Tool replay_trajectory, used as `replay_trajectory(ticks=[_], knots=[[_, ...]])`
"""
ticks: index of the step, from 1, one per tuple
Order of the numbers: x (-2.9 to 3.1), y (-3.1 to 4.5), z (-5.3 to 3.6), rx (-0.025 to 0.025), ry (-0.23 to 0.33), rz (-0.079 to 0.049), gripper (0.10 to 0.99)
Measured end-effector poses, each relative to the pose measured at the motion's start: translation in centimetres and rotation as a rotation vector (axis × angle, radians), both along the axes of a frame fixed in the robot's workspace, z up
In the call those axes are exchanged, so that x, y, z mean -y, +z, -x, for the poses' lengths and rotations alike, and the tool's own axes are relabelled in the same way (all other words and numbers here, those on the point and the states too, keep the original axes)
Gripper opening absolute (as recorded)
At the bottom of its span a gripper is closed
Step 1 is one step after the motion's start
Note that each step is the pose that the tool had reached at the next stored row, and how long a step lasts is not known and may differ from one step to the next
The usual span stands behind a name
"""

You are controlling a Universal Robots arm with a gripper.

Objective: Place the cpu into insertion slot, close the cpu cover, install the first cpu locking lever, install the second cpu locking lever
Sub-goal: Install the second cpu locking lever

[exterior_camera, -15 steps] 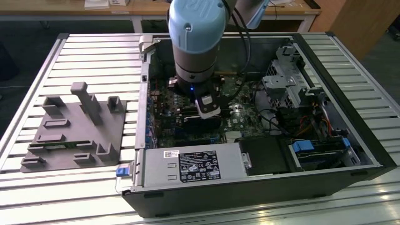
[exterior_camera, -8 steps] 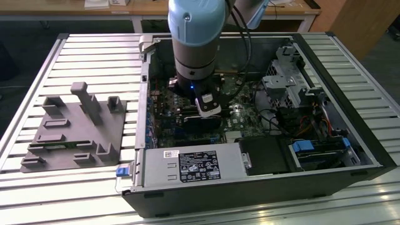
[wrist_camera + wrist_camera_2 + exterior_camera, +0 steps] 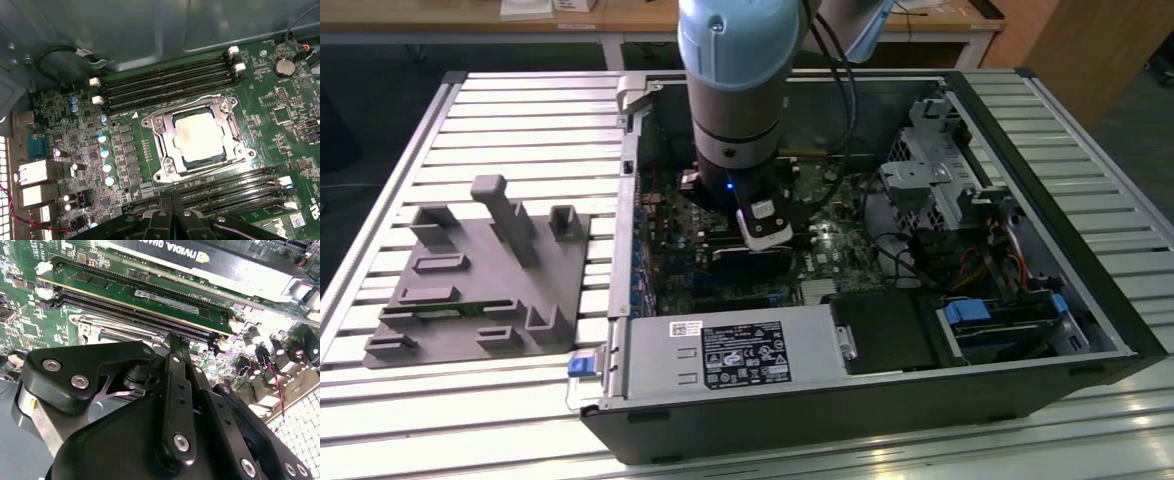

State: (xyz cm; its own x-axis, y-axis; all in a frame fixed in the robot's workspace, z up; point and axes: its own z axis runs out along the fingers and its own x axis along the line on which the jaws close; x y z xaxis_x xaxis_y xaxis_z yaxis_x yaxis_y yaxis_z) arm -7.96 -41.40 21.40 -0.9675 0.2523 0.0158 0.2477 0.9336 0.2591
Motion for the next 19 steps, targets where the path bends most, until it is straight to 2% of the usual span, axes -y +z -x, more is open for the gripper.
replay_trajectory(ticks=[6,12,19], knots=[[-0.45,0.0,-0.13,0.0,0.0,0.001,0.106],[-0.82,0.0,-1.05,0.0,0.0,0.005,0.106],[-1.76,0.0,-2.08,0.0001,-0.002,0.017,0.106]])
